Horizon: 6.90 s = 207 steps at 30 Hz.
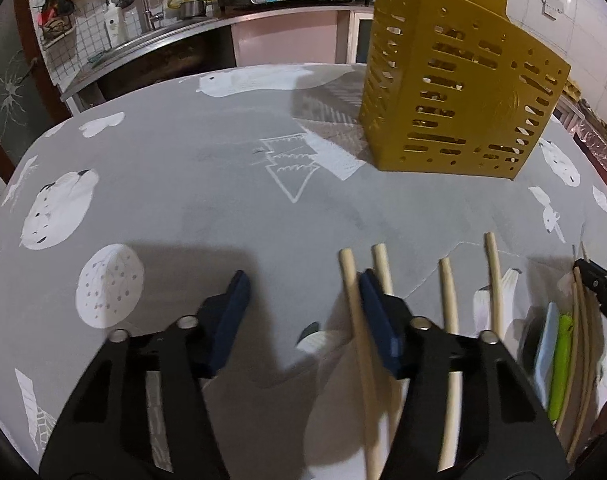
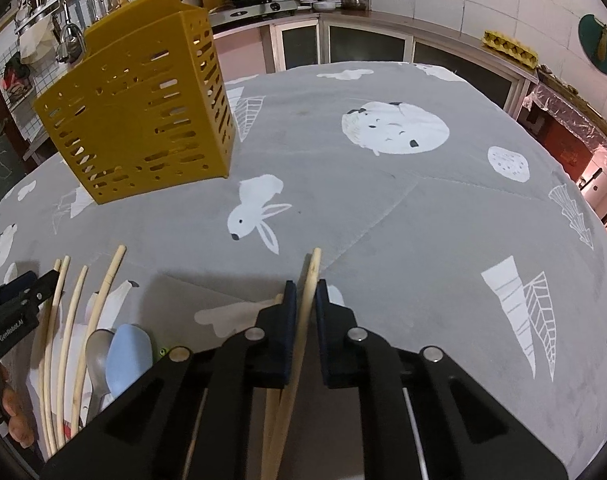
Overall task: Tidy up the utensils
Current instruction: 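Close the left tool on a wooden chopstick while the right tool grasps another chopstick, then carry the chopsticks to the yellow holder and lower them in with both tools, then open both tools to release the chopsticks and return to the table, then grasp another wooden chopstick with the left tool while the right tool grasps one, then lift both chopsticks and lower them into the yellow holder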
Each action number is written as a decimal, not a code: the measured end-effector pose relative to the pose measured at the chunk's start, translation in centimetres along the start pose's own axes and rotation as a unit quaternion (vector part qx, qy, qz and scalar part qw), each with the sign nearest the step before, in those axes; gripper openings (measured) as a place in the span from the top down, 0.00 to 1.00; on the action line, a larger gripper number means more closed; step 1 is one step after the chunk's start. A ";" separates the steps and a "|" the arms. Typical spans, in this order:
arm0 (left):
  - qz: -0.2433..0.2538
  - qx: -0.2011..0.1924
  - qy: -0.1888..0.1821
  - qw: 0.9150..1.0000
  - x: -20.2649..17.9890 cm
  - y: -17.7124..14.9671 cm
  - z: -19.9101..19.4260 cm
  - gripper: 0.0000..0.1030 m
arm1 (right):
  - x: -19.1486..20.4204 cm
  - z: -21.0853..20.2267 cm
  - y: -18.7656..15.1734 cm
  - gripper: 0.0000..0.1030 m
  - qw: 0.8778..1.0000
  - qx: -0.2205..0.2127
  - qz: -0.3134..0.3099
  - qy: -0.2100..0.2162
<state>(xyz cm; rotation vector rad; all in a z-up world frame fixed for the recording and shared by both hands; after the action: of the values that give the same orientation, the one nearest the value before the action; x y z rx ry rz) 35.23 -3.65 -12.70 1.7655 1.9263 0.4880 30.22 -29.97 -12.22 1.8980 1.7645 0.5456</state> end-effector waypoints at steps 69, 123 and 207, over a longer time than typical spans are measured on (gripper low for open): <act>0.005 -0.315 -0.121 0.941 -2.3 9.4 -22.4 0.96 | 0.8 -19.1 12.8 0.94 0.934 -0.354 -0.033 0.040; -0.049 -0.259 -0.038 0.964 2.1 9.6 -17.1 0.05 | -1.3 -9.6 8.2 0.43 0.985 -0.169 -0.025 0.001; -0.015 -0.176 -0.088 0.980 -1.4 2.5 -12.8 0.95 | -0.2 -10.6 4.7 0.94 0.980 -0.194 0.009 0.040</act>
<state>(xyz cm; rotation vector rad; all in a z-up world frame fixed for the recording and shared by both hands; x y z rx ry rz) 30.10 -4.01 -0.68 1.4975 1.6274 0.5998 27.65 -29.57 -0.96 1.6373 1.5518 0.9114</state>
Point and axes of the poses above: each gripper's, at about its wrist camera, not at the fingertips, and z roughly the way its jaws point, x to its left, y to its top, the point moved 9 cm from there along z, roughly the way its jaws point, and after that the axes turned 11 degrees about -z, right-handed, at the moved point
